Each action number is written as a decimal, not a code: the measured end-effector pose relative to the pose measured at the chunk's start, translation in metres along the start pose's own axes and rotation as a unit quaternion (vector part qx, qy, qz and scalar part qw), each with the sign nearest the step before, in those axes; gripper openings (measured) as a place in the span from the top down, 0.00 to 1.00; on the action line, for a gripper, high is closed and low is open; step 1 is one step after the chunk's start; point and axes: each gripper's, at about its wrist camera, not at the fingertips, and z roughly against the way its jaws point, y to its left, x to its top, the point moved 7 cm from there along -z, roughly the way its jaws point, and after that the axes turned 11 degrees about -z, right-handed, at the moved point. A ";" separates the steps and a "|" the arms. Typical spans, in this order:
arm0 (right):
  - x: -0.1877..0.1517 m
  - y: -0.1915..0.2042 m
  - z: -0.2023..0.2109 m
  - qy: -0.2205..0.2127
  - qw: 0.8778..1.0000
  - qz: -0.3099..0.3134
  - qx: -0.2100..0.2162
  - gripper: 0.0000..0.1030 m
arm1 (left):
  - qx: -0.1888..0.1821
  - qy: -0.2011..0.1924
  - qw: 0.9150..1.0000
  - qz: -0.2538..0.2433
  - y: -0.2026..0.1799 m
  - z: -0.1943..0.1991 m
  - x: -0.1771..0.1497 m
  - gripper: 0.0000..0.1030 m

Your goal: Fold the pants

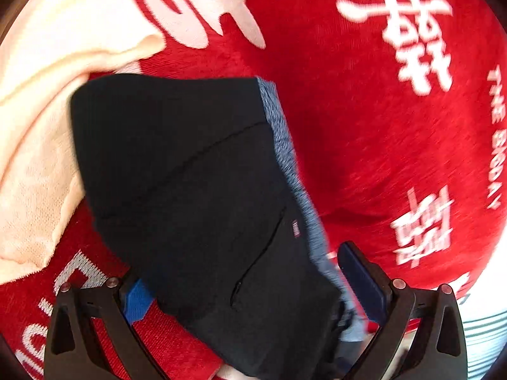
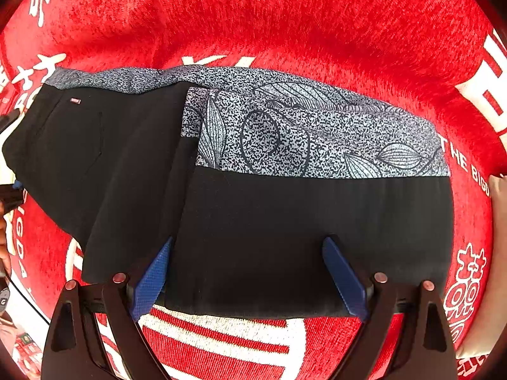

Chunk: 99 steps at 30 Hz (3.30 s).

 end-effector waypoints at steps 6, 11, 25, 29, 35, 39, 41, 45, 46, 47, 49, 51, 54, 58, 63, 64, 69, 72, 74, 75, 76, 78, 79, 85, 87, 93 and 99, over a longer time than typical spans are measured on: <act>0.010 0.006 0.028 -0.028 0.999 0.019 -0.015 0.08 | 0.136 0.026 0.989 -0.048 -0.001 -0.001 -0.001 0.67; 0.031 0.030 0.060 -0.038 0.998 0.042 0.028 0.08 | 0.186 0.014 0.972 -0.141 -0.020 0.012 -0.003 0.77; 0.125 0.199 0.117 0.096 0.966 0.105 0.217 0.06 | 0.274 -0.039 0.866 -0.417 -0.129 0.017 -0.040 0.77; 0.128 0.255 0.113 0.146 0.956 0.153 0.202 0.03 | 0.276 -0.046 0.857 -0.434 -0.144 0.016 -0.047 0.77; 0.121 0.296 0.089 0.159 0.954 0.239 0.086 0.03 | 0.276 -0.054 0.849 -0.448 -0.153 0.029 -0.055 0.77; 0.115 0.293 0.080 0.171 0.949 0.257 0.059 0.57 | 0.275 -0.057 0.844 -0.457 -0.160 0.026 -0.061 0.77; 0.115 0.285 0.078 0.172 0.952 0.246 0.062 0.75 | 0.272 -0.051 0.848 -0.453 -0.161 0.025 -0.061 0.77; 0.123 0.270 0.094 0.138 0.960 0.213 0.118 0.79 | 0.261 -0.065 0.845 -0.463 -0.178 0.036 -0.059 0.77; 0.125 0.265 0.101 0.128 0.961 0.204 0.136 0.79 | 0.259 -0.068 0.843 -0.468 -0.183 0.039 -0.061 0.77; 0.127 0.260 0.108 0.120 0.961 0.197 0.153 0.81 | 0.257 -0.069 0.840 -0.473 -0.188 0.042 -0.062 0.77; 0.131 0.249 0.122 0.107 0.960 0.185 0.184 0.82 | 0.249 -0.073 0.835 -0.485 -0.203 0.048 -0.067 0.77; 0.132 0.232 0.138 0.094 0.957 0.167 0.216 0.82 | 0.240 -0.074 0.831 -0.496 -0.216 0.052 -0.073 0.77; 0.132 0.200 0.158 0.071 0.952 0.147 0.258 0.82 | 0.226 -0.072 0.819 -0.523 -0.244 0.055 -0.089 0.77; 0.131 0.148 0.177 0.043 0.946 0.108 0.303 0.82 | 0.209 -0.064 0.796 -0.564 -0.277 0.050 -0.112 0.77; 0.127 0.061 0.186 0.010 0.938 0.028 0.346 0.82 | 0.182 -0.048 0.768 -0.613 -0.320 0.032 -0.154 0.77; 0.125 0.043 0.185 0.006 0.936 0.012 0.351 0.82 | 0.177 -0.043 0.761 -0.622 -0.328 0.026 -0.165 0.77; 0.112 -0.039 0.166 -0.004 0.935 -0.049 0.350 0.82 | 0.155 -0.001 0.740 -0.655 -0.359 -0.005 -0.218 0.77; 0.101 -0.079 0.144 0.000 0.938 -0.078 0.338 0.82 | 0.148 0.033 0.728 -0.669 -0.368 -0.031 -0.251 0.77; 0.095 -0.104 0.126 0.005 0.942 -0.092 0.324 0.82 | 0.149 0.053 0.721 -0.675 -0.367 -0.046 -0.268 0.77; 0.092 -0.114 0.117 0.009 0.943 -0.097 0.317 0.82 | 0.150 0.066 0.715 -0.679 -0.366 -0.056 -0.279 0.77; 0.088 -0.125 0.104 0.014 0.946 -0.102 0.308 0.82 | 0.153 0.077 0.711 -0.682 -0.364 -0.063 -0.287 0.77; 0.082 -0.135 0.084 0.024 0.950 -0.105 0.293 0.82 | 0.158 0.094 0.708 -0.682 -0.358 -0.074 -0.298 0.77; 0.078 -0.141 0.071 0.031 0.950 -0.109 0.291 0.82 | 0.166 0.102 0.705 -0.682 -0.354 -0.081 -0.303 0.77; 0.063 -0.158 0.026 0.049 0.942 -0.137 0.303 0.81 | 0.184 0.117 0.691 -0.689 -0.340 -0.094 -0.318 0.74; 0.058 -0.161 0.018 0.048 0.937 -0.147 0.313 0.80 | 0.189 0.116 0.689 -0.690 -0.337 -0.093 -0.322 0.66; 0.049 -0.165 0.015 0.044 0.941 -0.156 0.299 0.70 | 0.169 0.123 0.703 -0.679 -0.334 -0.069 -0.326 0.41; 0.041 -0.180 0.033 0.039 0.971 -0.145 0.185 0.45 | 0.150 0.096 0.738 -0.651 -0.340 -0.023 -0.274 0.41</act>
